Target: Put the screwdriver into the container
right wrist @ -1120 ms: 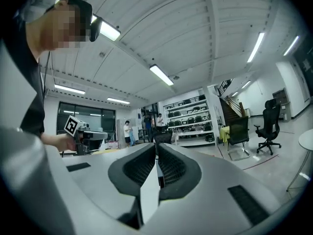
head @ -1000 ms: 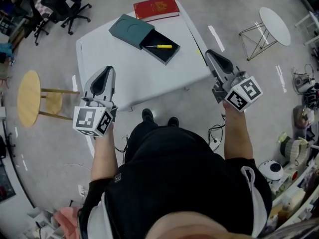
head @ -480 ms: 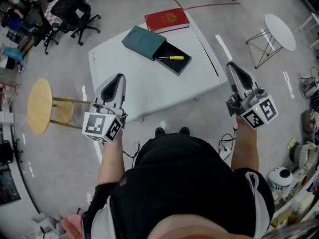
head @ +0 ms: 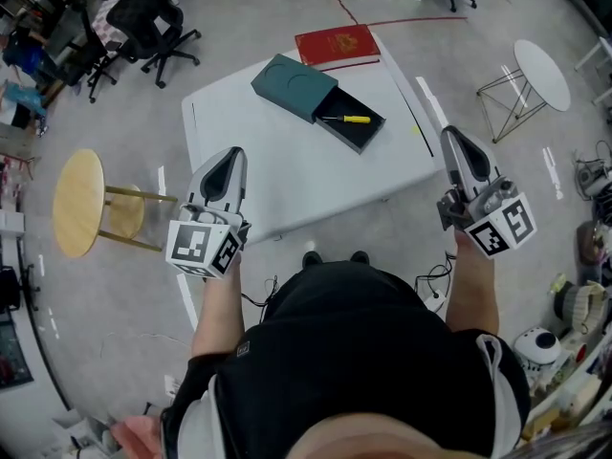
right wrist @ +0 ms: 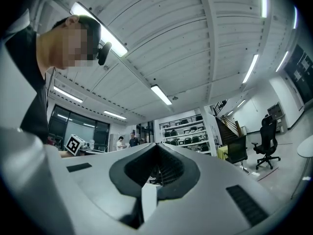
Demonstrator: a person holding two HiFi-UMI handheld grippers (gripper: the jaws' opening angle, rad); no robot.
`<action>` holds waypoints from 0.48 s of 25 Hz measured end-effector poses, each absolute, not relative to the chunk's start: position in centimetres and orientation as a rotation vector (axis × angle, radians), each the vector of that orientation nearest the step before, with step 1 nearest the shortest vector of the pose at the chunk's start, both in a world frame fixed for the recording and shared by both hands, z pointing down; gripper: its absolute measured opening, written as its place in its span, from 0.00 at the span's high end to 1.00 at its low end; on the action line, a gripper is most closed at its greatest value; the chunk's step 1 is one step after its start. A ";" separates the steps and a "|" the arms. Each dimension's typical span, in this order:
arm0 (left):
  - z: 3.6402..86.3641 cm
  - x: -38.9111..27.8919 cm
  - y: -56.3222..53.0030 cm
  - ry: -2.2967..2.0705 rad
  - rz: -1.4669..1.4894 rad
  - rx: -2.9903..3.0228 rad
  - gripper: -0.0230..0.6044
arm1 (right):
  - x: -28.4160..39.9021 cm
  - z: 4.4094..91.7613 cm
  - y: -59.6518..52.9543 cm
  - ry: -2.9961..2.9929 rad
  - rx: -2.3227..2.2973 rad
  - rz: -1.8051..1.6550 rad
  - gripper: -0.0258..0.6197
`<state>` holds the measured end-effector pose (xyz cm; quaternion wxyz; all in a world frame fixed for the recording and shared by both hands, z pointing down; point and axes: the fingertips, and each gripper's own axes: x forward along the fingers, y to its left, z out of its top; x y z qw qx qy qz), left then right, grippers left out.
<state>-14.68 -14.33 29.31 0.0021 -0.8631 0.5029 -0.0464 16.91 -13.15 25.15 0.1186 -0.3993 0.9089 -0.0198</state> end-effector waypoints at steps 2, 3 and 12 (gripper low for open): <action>29.3 -15.0 -14.4 1.585 -0.136 -2.710 0.93 | 16.2 25.3 -13.3 2.669 -1.167 -0.061 0.91; 29.4 -15.2 -14.4 1.588 -0.133 -2.710 0.93 | 15.9 25.3 -13.3 2.671 -1.171 -0.060 0.91; 29.4 -17.5 -14.7 1.645 -0.128 -2.681 0.94 | 16.2 24.6 -13.3 2.643 -1.228 -0.012 0.91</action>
